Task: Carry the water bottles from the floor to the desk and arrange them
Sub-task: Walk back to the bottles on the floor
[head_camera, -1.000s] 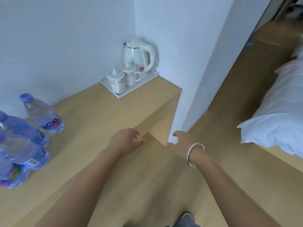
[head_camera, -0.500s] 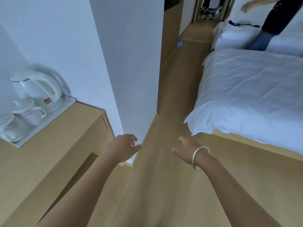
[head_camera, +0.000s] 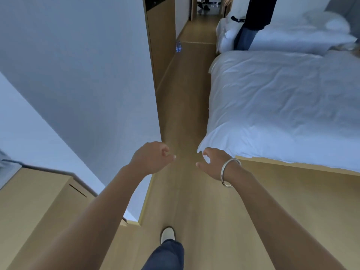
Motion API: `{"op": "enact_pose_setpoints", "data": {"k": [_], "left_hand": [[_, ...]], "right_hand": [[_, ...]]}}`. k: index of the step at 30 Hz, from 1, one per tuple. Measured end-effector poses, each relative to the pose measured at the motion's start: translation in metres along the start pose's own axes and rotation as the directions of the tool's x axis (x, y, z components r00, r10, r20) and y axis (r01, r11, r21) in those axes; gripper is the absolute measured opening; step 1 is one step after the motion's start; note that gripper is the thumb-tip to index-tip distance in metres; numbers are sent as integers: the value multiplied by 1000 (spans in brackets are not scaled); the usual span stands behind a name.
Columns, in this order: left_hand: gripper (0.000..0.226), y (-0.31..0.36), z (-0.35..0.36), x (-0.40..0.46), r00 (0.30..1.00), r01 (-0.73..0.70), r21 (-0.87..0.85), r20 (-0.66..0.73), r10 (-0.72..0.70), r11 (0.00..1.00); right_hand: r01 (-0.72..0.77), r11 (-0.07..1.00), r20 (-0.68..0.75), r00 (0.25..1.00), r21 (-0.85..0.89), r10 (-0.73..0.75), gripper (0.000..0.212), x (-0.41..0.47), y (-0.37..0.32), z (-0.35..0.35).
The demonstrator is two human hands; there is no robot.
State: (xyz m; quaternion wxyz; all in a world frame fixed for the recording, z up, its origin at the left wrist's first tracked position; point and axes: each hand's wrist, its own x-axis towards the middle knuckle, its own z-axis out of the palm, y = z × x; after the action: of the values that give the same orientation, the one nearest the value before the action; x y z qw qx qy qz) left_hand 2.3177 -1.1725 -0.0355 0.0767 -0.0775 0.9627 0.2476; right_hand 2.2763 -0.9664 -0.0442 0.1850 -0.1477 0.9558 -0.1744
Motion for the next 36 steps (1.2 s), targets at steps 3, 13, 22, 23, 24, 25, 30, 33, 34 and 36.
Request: {"op": "enact_pose_setpoints", "data": {"k": [3, 13, 22, 23, 24, 25, 30, 33, 34, 36], "left_hand": [[40, 1, -16, 52, 999, -30, -1, 12, 30, 1000], [42, 0, -51, 201, 995, -76, 8, 60, 76, 997], [42, 35, -43, 329, 986, -72, 6, 153, 70, 997], [42, 42, -42, 346, 985, -68, 4, 157, 67, 998], [43, 49, -42, 364, 985, -67, 4, 160, 65, 998], [43, 57, -42, 382, 985, -65, 1, 159, 64, 998], [43, 96, -46, 460, 988, -37, -28, 148, 41, 999], [44, 112, -48, 501, 989, -28, -44, 144, 34, 999], [44, 116, -49, 513, 989, -24, -47, 145, 31, 999], [44, 121, -50, 534, 987, -16, -38, 158, 22, 999]], "right_hand": [[-31, 999, -9, 999, 7, 31, 51, 42, -5, -18], [-143, 987, -9, 989, 74, 145, 50, 168, -2, -56], [-157, 985, 17, 988, 72, 156, 45, 282, 47, -97], [-152, 986, 16, 988, 66, 152, 45, 298, 55, -105], [-144, 988, 13, 990, 52, 143, 46, 313, 63, -114], [-133, 991, 11, 991, 34, 133, 47, 328, 71, -123], [-118, 993, 60, 991, -31, 120, 52, 390, 115, -169], [-120, 990, 78, 989, -69, 126, 54, 427, 138, -192], [-121, 990, 81, 989, -72, 127, 55, 439, 144, -198], [-121, 991, 98, 987, -63, 127, 55, 461, 151, -208]]}}
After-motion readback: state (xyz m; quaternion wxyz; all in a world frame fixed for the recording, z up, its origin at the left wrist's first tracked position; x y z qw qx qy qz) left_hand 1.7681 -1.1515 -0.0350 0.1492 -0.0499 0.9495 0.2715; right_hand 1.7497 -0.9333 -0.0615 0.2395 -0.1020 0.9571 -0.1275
